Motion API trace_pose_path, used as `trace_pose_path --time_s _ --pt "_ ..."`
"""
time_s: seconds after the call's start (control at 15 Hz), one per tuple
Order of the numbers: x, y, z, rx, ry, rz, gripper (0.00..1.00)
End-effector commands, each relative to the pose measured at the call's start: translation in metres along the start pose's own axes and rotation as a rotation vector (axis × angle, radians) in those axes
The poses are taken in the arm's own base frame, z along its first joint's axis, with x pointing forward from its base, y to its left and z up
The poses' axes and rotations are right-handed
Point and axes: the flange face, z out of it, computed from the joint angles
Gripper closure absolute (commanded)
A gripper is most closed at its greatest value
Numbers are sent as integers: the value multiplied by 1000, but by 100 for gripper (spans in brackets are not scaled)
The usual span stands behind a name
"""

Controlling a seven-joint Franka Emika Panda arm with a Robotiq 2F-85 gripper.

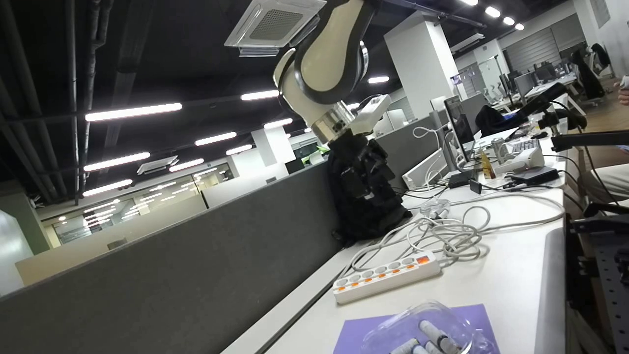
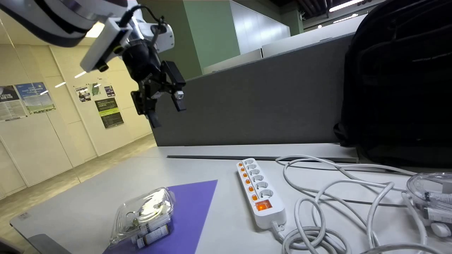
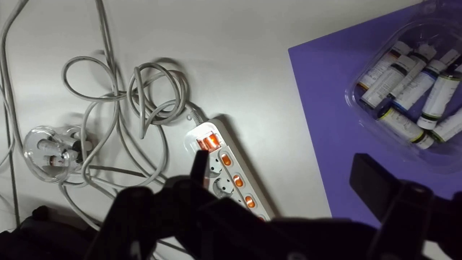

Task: Turn on the third switch from the left on the extension cable

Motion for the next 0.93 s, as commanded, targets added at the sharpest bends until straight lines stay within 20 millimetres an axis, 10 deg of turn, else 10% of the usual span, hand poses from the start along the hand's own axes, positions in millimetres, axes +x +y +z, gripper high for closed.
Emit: trace_pose_path --time_s 0.0,0.13,0.87 --pt "50 -11 27 -33 -85 0 0" --pt "76 -17 46 -35 -99 -10 27" --pt "161 18 115 122 -27 211 99"
